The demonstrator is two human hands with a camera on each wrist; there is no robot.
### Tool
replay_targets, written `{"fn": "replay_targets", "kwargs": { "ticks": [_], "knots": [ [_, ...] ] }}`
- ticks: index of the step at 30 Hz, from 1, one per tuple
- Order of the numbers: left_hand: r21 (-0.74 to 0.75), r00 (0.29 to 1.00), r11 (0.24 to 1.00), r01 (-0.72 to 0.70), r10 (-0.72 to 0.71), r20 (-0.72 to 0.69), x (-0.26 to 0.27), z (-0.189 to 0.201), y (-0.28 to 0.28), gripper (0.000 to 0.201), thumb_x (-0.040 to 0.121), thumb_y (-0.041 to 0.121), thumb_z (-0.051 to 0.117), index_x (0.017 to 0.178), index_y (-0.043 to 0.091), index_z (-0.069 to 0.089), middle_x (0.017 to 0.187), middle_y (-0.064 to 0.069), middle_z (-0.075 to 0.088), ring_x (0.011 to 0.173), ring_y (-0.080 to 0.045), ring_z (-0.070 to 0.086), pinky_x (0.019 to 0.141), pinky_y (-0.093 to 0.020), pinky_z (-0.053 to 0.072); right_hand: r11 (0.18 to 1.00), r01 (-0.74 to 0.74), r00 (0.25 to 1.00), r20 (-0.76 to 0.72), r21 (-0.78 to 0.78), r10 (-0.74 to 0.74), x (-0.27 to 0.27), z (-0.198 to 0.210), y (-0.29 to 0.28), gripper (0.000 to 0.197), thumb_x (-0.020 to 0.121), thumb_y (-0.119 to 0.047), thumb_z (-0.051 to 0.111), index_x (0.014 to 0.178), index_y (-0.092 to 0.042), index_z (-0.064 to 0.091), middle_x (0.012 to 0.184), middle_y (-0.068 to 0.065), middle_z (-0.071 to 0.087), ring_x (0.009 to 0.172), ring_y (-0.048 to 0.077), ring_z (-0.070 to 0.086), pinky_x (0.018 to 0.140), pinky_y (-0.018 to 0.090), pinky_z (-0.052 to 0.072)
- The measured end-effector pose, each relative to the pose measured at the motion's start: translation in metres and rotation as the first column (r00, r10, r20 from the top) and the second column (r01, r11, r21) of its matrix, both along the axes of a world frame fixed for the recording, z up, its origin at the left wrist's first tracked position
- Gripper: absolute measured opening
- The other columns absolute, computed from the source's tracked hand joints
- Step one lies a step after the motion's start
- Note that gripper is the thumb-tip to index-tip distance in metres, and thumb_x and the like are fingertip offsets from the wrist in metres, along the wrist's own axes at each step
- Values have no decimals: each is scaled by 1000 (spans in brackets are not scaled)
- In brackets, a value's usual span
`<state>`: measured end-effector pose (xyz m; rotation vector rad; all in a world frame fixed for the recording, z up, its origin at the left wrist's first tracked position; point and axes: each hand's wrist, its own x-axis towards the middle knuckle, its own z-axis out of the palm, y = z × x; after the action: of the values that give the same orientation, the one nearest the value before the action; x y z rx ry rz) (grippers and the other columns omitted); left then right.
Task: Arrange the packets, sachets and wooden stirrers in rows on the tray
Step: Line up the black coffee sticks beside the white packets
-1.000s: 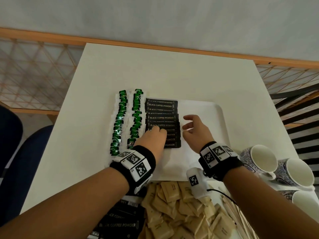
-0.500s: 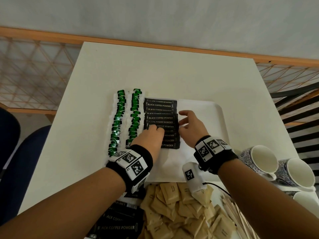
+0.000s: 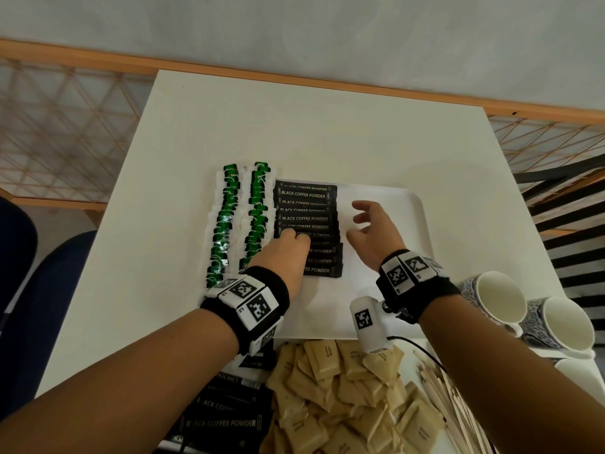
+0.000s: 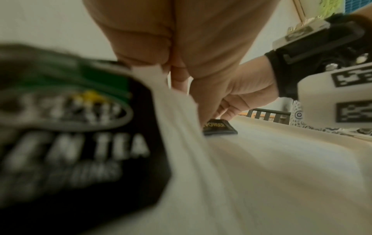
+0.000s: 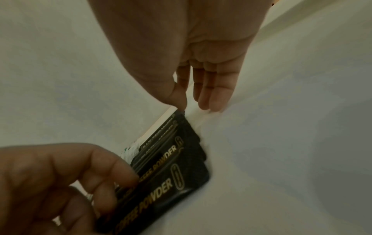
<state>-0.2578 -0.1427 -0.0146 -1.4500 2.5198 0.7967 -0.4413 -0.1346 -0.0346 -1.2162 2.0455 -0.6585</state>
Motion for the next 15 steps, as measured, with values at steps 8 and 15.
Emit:
{"fn": "replay_targets", "kwargs": {
  "ticks": [8, 15],
  "knots": [
    [17, 860, 994, -111, 105, -499, 22, 35, 23, 15, 85, 14, 65, 97, 23, 64, 88, 5, 55, 74, -6, 51, 70, -16, 43, 980, -185, 981, -71, -77, 180, 20, 28, 77, 20, 87, -12, 57, 98, -27, 65, 97, -16, 60, 67, 0, 54, 62, 8, 40],
    [57, 963, 997, 50, -33, -269, 111, 33, 76, 8, 82, 25, 69, 81, 29, 63, 81, 15, 51, 68, 1, 48, 62, -12, 36, 745, -656, 733, -131, 120, 667, 80, 36, 137, 14, 87, -30, 60, 98, -37, 66, 88, -15, 57, 74, -1, 50, 69, 12, 40]
  ]
}}
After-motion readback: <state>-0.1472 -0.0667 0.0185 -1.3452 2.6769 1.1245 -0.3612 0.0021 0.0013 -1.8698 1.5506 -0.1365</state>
